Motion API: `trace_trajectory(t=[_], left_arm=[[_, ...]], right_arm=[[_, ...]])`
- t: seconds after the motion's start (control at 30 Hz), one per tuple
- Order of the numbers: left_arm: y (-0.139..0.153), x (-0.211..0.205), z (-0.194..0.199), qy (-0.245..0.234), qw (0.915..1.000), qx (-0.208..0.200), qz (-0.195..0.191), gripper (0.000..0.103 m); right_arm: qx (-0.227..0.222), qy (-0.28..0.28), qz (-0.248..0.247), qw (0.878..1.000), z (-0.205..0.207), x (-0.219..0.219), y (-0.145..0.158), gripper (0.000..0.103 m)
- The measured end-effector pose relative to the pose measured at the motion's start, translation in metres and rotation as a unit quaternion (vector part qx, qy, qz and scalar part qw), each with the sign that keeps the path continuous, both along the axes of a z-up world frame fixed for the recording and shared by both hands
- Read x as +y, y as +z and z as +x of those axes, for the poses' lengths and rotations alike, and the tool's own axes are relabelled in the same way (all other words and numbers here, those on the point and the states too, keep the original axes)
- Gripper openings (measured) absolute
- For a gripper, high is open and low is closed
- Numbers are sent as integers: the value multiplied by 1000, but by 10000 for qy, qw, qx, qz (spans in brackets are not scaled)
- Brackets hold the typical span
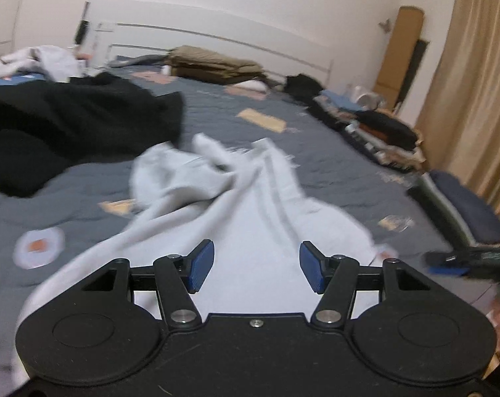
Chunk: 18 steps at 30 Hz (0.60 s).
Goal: Fold clothes
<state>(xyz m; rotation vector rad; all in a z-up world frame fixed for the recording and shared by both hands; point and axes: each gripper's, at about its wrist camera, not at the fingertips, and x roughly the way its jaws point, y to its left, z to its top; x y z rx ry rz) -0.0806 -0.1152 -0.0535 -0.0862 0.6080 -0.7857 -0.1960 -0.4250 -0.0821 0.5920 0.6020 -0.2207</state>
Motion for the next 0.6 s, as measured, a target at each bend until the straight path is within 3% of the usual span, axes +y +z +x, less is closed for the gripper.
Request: trace_trajectory(t=[0.13,0.3,0.47,0.6], left_arm=[[-17,-25,11,-437,9983,151,-342,61],[-40,-48,16,-635,9977,206,-107,61],[-45,-49,26,-538,9973,406,-281,61],[-44,-50,27,-487,9975,437,-275,61]], right_arm=[[252,-139,275,9992,30,-25,-13,56],[524,68,874,9948,58,-33,-38,56],[266,118,1613,9865,56,-23,-63,56],[228,163,1730,9845,77,-20,-69,56]])
